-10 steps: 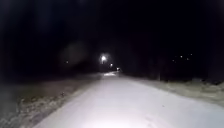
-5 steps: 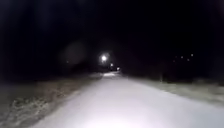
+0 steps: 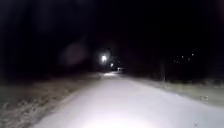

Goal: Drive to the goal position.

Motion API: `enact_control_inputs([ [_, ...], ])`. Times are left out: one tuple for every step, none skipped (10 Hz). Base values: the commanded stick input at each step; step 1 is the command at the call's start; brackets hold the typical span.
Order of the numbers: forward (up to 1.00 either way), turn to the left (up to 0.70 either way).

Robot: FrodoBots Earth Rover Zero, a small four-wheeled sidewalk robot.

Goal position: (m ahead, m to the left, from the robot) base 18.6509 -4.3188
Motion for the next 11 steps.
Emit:
enact_control_inputs([
  [0.7, 0.0],
  [0.7, 0.0],
  [0.7, 0.0],
  [0.7, 0.0],
  [0.7, 0.0],
  [0.7, 0.0],
  [0.7, 0.0],
  [0.7, 0.02],
  [0.7, 0.14],
  [0.7, 0.14],
  [0.7, 0.14],
])
